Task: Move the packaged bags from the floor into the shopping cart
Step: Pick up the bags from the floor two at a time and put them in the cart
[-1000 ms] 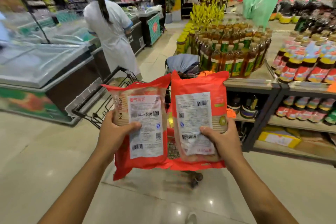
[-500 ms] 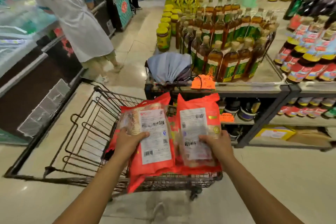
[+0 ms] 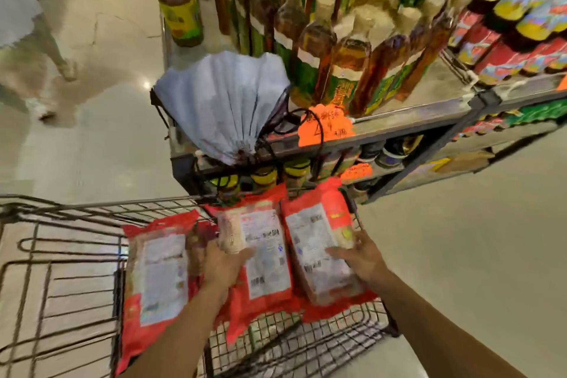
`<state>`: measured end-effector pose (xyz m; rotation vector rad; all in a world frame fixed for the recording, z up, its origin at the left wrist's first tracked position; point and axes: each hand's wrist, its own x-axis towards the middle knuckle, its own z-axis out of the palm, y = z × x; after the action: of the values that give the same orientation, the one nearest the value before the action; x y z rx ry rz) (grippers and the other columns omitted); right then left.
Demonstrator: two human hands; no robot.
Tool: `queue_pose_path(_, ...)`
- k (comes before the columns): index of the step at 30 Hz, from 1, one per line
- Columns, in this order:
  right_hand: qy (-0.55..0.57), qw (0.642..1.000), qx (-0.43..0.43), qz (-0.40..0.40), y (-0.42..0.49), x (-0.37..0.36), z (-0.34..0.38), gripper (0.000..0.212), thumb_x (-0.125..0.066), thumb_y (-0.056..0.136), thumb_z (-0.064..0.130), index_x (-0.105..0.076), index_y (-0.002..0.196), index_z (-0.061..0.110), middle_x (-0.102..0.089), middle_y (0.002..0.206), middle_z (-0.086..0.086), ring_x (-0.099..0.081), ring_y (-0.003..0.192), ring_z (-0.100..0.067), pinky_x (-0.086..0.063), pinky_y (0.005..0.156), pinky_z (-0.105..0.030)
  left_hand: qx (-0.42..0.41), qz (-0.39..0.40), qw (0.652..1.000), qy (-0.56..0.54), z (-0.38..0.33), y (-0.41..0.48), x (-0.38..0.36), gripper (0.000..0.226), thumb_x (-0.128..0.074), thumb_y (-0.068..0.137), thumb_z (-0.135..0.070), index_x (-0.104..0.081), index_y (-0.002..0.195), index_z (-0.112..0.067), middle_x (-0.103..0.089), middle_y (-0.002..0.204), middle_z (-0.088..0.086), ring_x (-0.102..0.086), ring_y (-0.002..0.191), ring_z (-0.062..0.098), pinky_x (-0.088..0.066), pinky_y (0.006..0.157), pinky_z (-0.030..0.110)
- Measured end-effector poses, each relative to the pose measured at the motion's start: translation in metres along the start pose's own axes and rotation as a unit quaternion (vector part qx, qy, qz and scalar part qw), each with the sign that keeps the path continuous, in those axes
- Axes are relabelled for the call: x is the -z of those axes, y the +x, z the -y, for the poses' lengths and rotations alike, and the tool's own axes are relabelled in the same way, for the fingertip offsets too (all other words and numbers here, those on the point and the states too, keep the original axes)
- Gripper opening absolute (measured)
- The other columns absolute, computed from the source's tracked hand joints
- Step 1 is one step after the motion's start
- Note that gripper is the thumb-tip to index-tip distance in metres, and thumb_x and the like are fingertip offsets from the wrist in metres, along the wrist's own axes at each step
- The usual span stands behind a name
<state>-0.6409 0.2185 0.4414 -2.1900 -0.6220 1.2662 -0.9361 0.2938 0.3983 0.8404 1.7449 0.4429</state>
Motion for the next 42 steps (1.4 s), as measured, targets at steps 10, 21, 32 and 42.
queue_pose_path(10,-0.142,0.988,0.056,-0.033,-0.026,0.022,-0.014,0.091,-0.061,0.072,0.070,-0.040,0.146,0.021,-0.059,0.134,-0.011,-0.057,0.121,-0.034,-0.049,0.100,-0.046,-0.090,0.021,0.973,0.211,-0.019,-0.049,0.006,0.075,-0.078,0.087,-0.030,-0.041,0.149,-0.009,-0.068,0.121,0.016,-0.063,0.114,0.038,-0.050,0.098,0.043)
queue_pose_path(21,-0.272,0.896,0.130,-0.327,-0.323,0.201,-0.095,0.069,-0.056,0.091,0.050,-0.040,0.150,0.017,-0.049,0.148,-0.013,-0.046,0.134,-0.034,-0.034,0.110,-0.045,-0.592,0.135,0.639,0.472,-0.096,-0.349,-0.146,0.067,-0.057,0.086,-0.050,-0.060,0.135,-0.004,-0.067,0.126,0.022,-0.061,0.119,0.042,-0.048,0.099,0.050)
queue_pose_path(32,-0.189,0.736,-0.230,-0.608,-0.704,0.271,-0.401,0.072,-0.039,0.096,0.060,-0.027,0.156,0.021,-0.031,0.161,-0.013,-0.028,0.148,-0.033,-0.020,0.120,-0.054,-0.863,0.261,0.198,0.384,0.102,-0.803,-0.268,0.075,-0.045,0.095,-0.062,-0.034,0.156,-0.020,-0.037,0.162,0.009,-0.038,0.146,0.032,-0.030,0.120,0.049)
queue_pose_path(42,-0.061,0.610,-0.416,-0.672,-0.863,0.223,-0.536,0.067,-0.041,0.093,0.057,-0.044,0.148,0.020,-0.045,0.152,-0.015,-0.039,0.141,-0.035,-0.027,0.115,-0.054,-0.877,0.379,0.013,0.295,0.266,-0.968,-0.274,0.075,-0.042,0.093,-0.063,-0.041,0.152,-0.017,-0.046,0.156,0.013,-0.045,0.141,0.037,-0.035,0.116,0.055)
